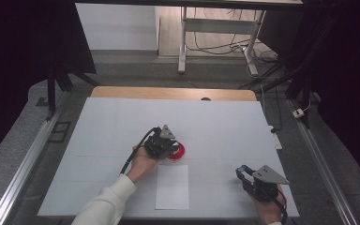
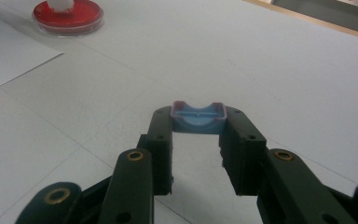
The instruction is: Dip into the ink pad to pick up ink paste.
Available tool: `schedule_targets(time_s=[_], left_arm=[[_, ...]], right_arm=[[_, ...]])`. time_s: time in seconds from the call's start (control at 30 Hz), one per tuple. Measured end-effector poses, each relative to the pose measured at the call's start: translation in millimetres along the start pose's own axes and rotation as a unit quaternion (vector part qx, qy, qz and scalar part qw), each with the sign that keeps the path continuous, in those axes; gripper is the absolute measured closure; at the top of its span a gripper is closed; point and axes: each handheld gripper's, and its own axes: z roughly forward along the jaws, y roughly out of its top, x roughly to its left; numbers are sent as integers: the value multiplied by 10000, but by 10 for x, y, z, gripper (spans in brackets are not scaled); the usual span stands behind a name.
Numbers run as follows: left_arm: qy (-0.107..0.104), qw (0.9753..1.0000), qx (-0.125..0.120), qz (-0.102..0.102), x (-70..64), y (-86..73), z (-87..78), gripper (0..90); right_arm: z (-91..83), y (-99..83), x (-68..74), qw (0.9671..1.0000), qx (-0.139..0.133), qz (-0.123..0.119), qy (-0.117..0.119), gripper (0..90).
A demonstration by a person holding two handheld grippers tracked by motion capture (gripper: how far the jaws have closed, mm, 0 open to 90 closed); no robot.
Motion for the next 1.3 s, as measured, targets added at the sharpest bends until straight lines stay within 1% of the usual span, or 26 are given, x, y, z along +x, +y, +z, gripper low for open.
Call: schedule_targets(time_s=[0.13, 0.3, 0.43, 0.63, 0.73, 0.97, 1.13, 1.2, 1.3], left_arm=[[-49, 9999, -86, -17, 9, 0, -61, 759], [-154, 9995, -251, -128, 30, -12, -136, 758], [-227, 9990, -364, -156, 34, -20, -202, 758], [-342, 9976, -556, -236, 40, -38, -312, 758], [-442, 9967, -634, -239, 39, -54, -371, 758], [-590, 9949, -778, -255, 14, -116, -475, 758], [-669, 9950, -704, -217, -25, -184, -490, 757], [-658, 9954, -664, -203, -44, -208, -499, 758], [-657, 9952, -693, -198, -60, -218, -540, 757]], right_arm=[[1, -1, 0, 10000, 2, 4, 0, 654], [0, -1, 2, 10000, 6, 2, 0, 654], [-1, -4, -2, 10000, 2, 15, -3, 654], [0, -8, -5, 10000, -20, 24, 3, 654], [-6, -2, -1, 10000, -9, 15, -10, 654], [-7, -2, 1, 10000, -1, 6, -44, 654], [-6, 1, 0, 10000, -7, -2, -43, 654], [-10, 5, 0, 10000, -27, -14, -19, 654], [-14, 5, 0, 10000, -40, -24, -13, 654]])
